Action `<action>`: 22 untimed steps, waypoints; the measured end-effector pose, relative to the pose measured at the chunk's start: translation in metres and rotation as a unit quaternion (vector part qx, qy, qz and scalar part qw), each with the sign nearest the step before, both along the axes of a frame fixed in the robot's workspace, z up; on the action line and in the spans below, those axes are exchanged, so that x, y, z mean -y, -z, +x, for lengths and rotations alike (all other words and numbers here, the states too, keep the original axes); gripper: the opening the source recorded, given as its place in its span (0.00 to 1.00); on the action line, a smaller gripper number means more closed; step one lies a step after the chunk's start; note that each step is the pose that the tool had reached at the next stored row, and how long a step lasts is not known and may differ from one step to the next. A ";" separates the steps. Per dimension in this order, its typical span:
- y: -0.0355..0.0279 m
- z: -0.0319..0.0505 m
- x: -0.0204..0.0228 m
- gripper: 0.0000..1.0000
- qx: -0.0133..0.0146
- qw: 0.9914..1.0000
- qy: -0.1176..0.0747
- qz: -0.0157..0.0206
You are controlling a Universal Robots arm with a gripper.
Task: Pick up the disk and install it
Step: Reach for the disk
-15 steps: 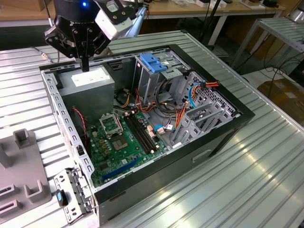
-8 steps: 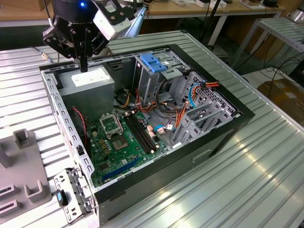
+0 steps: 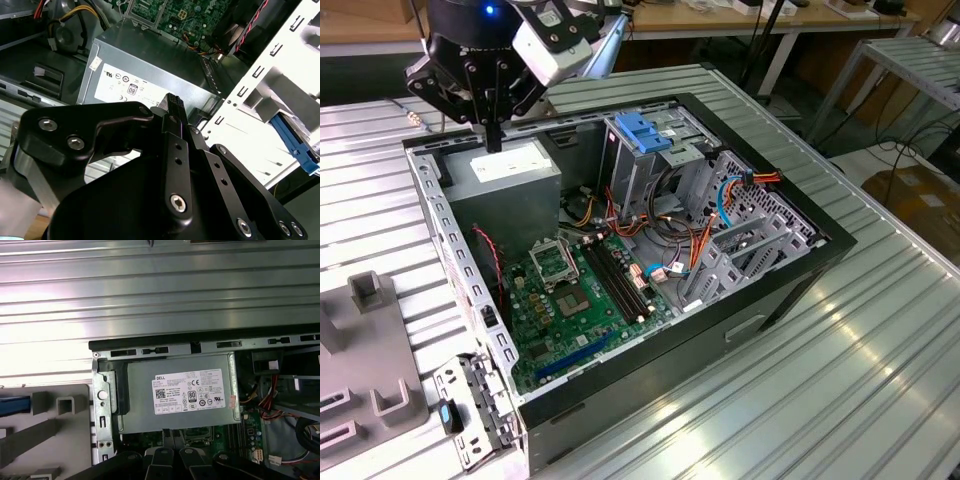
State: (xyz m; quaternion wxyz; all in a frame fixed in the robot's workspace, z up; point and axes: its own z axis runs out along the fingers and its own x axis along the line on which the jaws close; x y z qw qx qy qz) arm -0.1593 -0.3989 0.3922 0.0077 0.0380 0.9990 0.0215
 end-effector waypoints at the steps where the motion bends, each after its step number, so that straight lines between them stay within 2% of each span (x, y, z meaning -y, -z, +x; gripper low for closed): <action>1: 0.0000 -0.0003 0.0000 0.11 0.000 1.000 0.000 0.000; 22: 0.0008 -0.0069 0.0000 0.11 -0.003 1.000 0.000 0.000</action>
